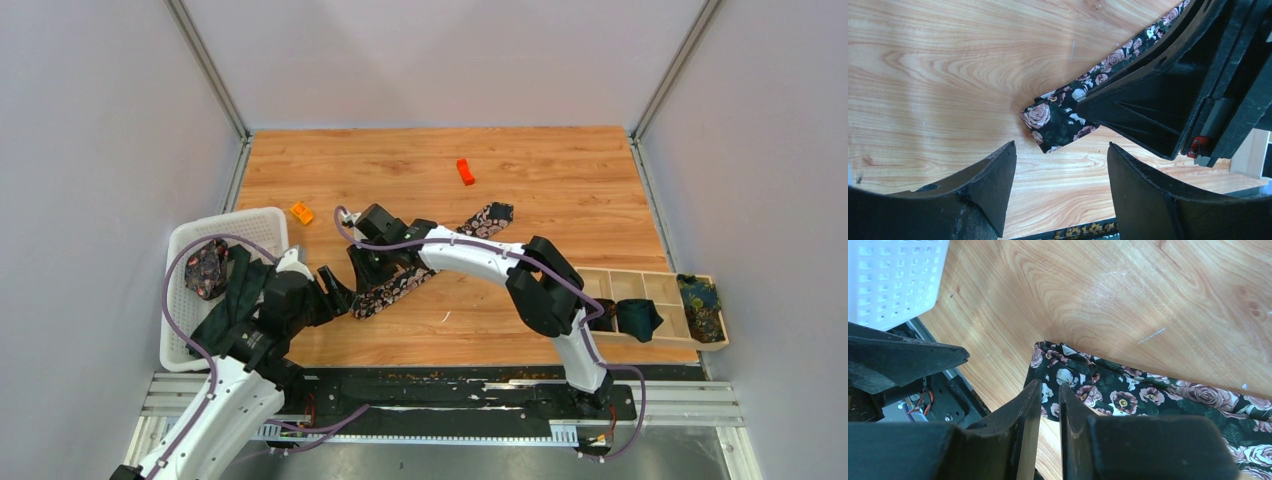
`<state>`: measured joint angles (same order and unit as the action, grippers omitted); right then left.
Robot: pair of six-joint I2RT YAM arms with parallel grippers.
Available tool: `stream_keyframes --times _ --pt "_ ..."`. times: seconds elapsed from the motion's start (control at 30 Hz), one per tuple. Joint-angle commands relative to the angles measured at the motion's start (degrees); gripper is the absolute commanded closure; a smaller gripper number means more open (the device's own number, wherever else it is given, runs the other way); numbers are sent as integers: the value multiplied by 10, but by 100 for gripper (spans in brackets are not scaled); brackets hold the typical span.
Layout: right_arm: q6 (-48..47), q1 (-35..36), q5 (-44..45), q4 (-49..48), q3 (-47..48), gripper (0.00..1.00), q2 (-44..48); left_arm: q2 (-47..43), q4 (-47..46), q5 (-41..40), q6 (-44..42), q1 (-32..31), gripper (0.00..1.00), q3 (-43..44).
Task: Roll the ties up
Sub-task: Roll the tie at the center of the board.
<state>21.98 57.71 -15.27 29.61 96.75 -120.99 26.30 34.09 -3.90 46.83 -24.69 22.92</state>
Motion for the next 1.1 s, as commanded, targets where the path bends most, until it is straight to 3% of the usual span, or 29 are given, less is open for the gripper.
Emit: stream_keyframes --times 0.0,0.47,1.07 --pt "-3 4 14 -14 -12 80 11 5 -13 1 7 -1 27 -5" --pt "-20 2 27 -29 -40 81 17 48 -47 -2 15 -1 31 -18" --pt "-36 -18 11 -69 -91 83 21 158 -176 17 56 -1 34 -60"
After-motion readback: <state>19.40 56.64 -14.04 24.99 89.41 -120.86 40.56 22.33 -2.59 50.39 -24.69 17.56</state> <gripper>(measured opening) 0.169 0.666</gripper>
